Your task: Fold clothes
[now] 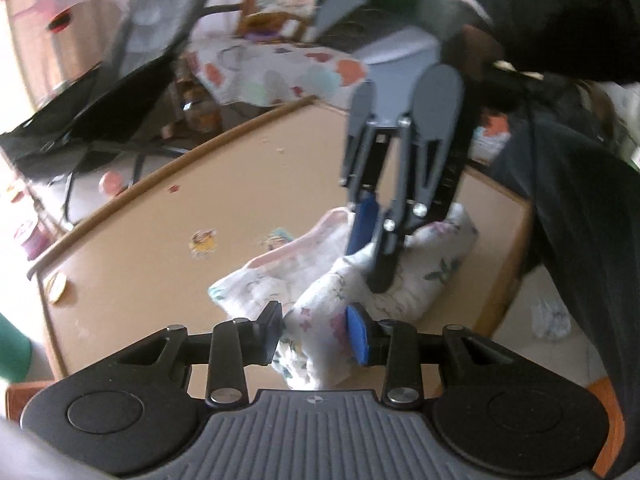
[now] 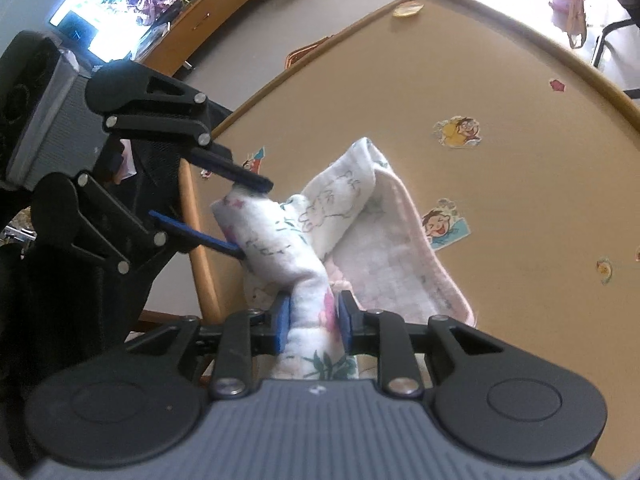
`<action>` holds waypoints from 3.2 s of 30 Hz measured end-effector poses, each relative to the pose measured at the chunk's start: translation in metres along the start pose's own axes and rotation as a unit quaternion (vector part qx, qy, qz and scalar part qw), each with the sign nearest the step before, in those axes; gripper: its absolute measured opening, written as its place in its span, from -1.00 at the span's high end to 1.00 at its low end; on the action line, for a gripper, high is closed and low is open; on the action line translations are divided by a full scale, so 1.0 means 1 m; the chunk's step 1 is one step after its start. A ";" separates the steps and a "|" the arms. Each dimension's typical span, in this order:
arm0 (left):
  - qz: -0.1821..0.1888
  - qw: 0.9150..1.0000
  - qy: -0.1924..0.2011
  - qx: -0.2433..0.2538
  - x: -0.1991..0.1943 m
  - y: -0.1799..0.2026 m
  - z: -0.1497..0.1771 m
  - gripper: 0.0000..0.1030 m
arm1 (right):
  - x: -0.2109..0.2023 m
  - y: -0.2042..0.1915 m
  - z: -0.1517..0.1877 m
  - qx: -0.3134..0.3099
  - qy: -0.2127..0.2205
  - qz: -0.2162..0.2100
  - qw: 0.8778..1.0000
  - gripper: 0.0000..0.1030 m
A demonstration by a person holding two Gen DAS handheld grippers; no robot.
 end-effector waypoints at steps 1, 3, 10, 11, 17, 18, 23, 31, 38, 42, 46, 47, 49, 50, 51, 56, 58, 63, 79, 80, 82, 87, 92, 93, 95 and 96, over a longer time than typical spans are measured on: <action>-0.006 1.000 -0.001 -0.007 0.003 -0.001 0.000 0.23 | 0.000 0.001 -0.001 0.000 0.002 0.002 1.000 0.52; -0.015 1.000 -0.004 -0.021 0.008 -0.001 -0.001 0.23 | 0.009 -0.001 0.001 -0.003 0.004 0.006 1.000 0.52; -0.042 0.997 -0.038 -0.056 0.030 -0.007 0.002 0.18 | 0.008 -0.010 0.013 -0.007 0.028 0.022 0.999 0.50; -0.042 0.997 -0.043 -0.055 0.032 -0.007 0.001 0.18 | 0.007 -0.012 0.014 -0.008 0.035 0.030 0.999 0.49; -0.043 0.997 -0.058 -0.008 0.037 -0.003 -0.001 0.18 | -0.008 -0.031 0.020 -0.007 0.085 0.094 0.992 0.44; -0.044 0.997 -0.060 0.002 0.037 -0.002 -0.002 0.18 | -0.014 -0.034 0.021 0.001 0.098 0.105 0.990 0.44; -0.040 0.997 -0.064 0.003 0.035 -0.006 -0.003 0.18 | -0.053 -0.048 0.027 0.043 0.179 0.145 0.972 0.44; -0.033 0.997 -0.060 -0.017 0.033 -0.007 0.003 0.18 | -0.040 -0.032 0.060 0.129 0.159 0.199 0.958 0.49; -0.028 0.997 -0.057 -0.032 0.034 -0.009 0.010 0.17 | -0.026 -0.016 0.071 0.170 0.182 0.210 0.946 0.49; -0.029 0.997 -0.061 -0.025 0.035 -0.007 0.011 0.17 | -0.031 -0.021 0.072 0.179 0.187 0.215 0.942 0.47; -0.029 0.997 -0.063 -0.024 0.035 -0.007 0.011 0.17 | -0.057 -0.032 0.078 0.179 0.202 0.233 0.934 0.47; -0.029 0.997 -0.062 -0.025 0.034 -0.007 0.011 0.17 | -0.059 -0.033 0.078 0.177 0.203 0.237 0.933 0.47; -0.028 0.997 -0.061 -0.028 0.035 -0.007 0.012 0.17 | -0.058 -0.033 0.080 0.173 0.195 0.241 0.935 0.47; -0.028 0.997 -0.061 -0.030 0.035 -0.007 0.012 0.17 | -0.053 -0.029 0.083 0.176 0.182 0.244 0.936 0.47; -0.027 0.997 -0.060 -0.031 0.035 -0.007 0.012 0.17 | -0.047 -0.025 0.086 0.180 0.170 0.249 0.936 0.47; -0.025 0.997 -0.061 -0.031 0.034 -0.006 0.014 0.17 | -0.028 -0.019 0.094 0.189 0.161 0.246 0.937 0.47; -0.025 0.997 -0.062 -0.030 0.035 -0.006 0.014 0.17 | -0.027 -0.018 0.094 0.190 0.163 0.247 0.936 0.47; -0.024 0.997 -0.064 -0.027 0.035 -0.007 0.014 0.15 | -0.027 -0.016 0.097 0.198 0.169 0.240 0.935 0.44; -0.006 0.995 -0.079 -0.055 0.042 -0.016 0.015 -0.01 | -0.027 -0.108 0.068 -0.157 0.124 0.331 0.922 0.17; -0.006 0.995 -0.080 -0.056 0.042 -0.016 0.016 -0.02 | -0.020 -0.113 0.066 -0.178 0.115 0.329 0.920 0.17; -0.004 0.995 -0.082 -0.057 0.043 -0.016 0.016 -0.02 | -0.005 -0.119 0.064 -0.216 0.095 0.330 0.914 0.17; -0.003 0.995 -0.086 -0.055 0.042 -0.018 0.015 -0.03 | 0.029 -0.124 0.061 -0.294 0.063 0.334 0.894 0.17; -0.009 0.995 -0.082 -0.051 0.042 -0.018 0.015 -0.10 | 0.035 -0.118 0.053 -0.299 0.062 0.355 0.883 0.17; -0.009 0.995 -0.082 -0.053 0.041 -0.018 0.015 -0.10 | 0.036 -0.118 0.053 -0.303 0.058 0.361 0.880 0.17; -0.007 0.995 -0.081 -0.058 0.041 -0.020 0.015 -0.10 | 0.036 -0.119 0.053 -0.310 0.055 0.368 0.875 0.17; -0.006 0.995 -0.081 -0.059 0.041 -0.020 0.015 -0.10 | 0.035 -0.120 0.053 -0.310 0.055 0.371 0.874 0.17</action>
Point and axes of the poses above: each gripper's, at about its wrist camera, not at the fingertips, and x roughly the way its jaws point, y to its right, z to its underside, the point moved 10 cm from there along x, roughly the way its jaws point
